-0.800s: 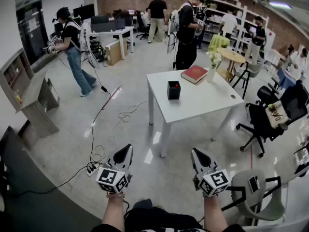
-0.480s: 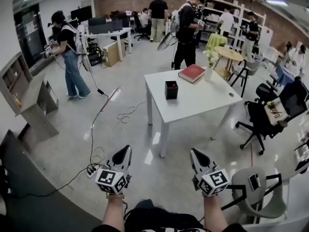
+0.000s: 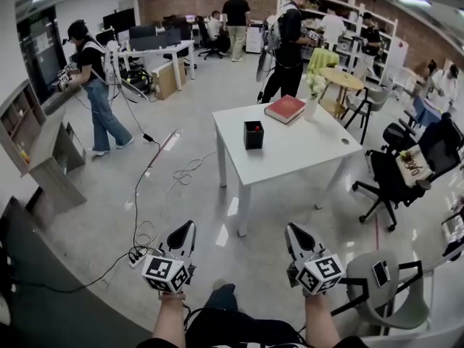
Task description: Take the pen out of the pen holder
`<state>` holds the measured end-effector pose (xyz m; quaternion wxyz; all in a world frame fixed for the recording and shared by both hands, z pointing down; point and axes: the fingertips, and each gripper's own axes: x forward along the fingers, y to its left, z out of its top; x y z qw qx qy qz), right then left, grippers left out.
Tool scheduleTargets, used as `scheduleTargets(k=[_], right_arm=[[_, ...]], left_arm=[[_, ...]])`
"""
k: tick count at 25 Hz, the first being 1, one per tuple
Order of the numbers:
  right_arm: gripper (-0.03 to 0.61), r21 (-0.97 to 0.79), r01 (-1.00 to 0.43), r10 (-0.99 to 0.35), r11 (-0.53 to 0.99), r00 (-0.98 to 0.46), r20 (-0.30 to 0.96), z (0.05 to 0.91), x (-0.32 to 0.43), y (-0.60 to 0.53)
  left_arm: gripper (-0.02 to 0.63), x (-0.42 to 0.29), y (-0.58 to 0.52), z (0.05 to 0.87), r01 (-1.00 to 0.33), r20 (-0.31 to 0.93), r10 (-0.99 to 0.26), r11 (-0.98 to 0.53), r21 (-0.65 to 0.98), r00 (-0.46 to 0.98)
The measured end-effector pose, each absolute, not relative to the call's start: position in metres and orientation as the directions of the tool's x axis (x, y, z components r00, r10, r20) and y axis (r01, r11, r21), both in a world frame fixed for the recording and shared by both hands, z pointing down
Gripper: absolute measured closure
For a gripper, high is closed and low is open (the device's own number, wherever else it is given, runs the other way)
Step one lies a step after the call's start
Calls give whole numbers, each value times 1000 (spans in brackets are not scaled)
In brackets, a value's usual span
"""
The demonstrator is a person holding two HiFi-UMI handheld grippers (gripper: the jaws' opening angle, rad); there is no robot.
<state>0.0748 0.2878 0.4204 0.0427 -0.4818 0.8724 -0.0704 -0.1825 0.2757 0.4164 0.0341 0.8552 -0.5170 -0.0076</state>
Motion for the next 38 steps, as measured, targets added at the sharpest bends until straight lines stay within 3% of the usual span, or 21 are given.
scheduleTargets(k=[9, 38], right_arm=[[462, -197, -826, -840, 528, -542, 21, 440, 86, 243], [453, -247, -894, -911, 375, -405, 81, 446, 105, 24]], left_arm=[[611, -167, 227, 433, -879, 43, -879, -470, 82, 475], [611, -132, -31, 439, -770, 85, -766, -626, 122, 637]])
